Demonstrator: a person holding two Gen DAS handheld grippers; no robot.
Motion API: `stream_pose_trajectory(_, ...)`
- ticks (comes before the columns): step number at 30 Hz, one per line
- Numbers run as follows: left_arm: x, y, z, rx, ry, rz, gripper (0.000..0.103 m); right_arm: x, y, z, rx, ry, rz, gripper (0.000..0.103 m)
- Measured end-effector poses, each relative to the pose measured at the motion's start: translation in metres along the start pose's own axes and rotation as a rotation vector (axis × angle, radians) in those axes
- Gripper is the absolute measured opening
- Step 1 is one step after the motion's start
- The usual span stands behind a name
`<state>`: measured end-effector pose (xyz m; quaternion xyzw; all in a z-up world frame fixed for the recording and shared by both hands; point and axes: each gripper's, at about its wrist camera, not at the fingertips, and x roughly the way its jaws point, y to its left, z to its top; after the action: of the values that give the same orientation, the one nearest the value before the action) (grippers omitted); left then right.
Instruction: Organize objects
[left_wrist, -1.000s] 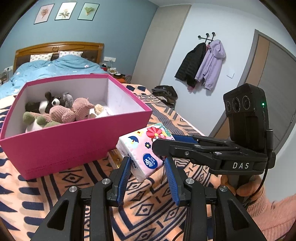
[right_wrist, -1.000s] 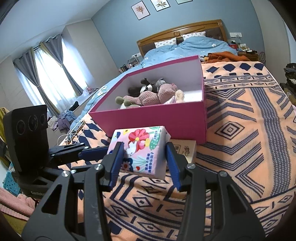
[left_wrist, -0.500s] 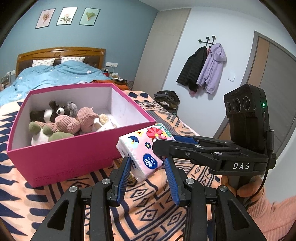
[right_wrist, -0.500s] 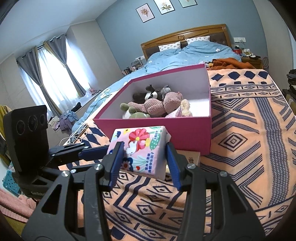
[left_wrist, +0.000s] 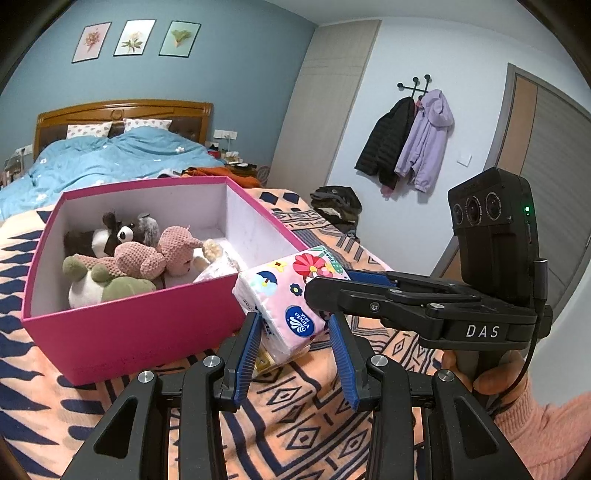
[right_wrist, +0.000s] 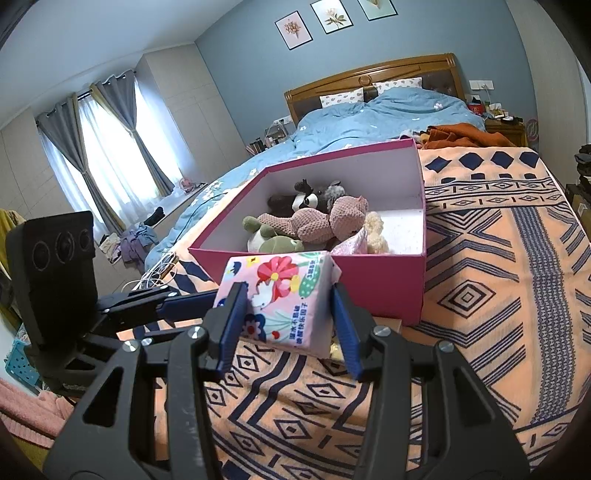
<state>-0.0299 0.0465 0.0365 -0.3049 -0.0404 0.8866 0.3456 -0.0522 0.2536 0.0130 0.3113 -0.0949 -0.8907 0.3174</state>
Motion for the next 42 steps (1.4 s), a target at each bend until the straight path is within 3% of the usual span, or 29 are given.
stream_pose_trajectory(42, -0.001, 0.017, 0.031, -0.005, -0.058, 0.038, 0.038, 0.013, 0.003, 0.039, -0.029, -0.039, 0.021, 0.050)
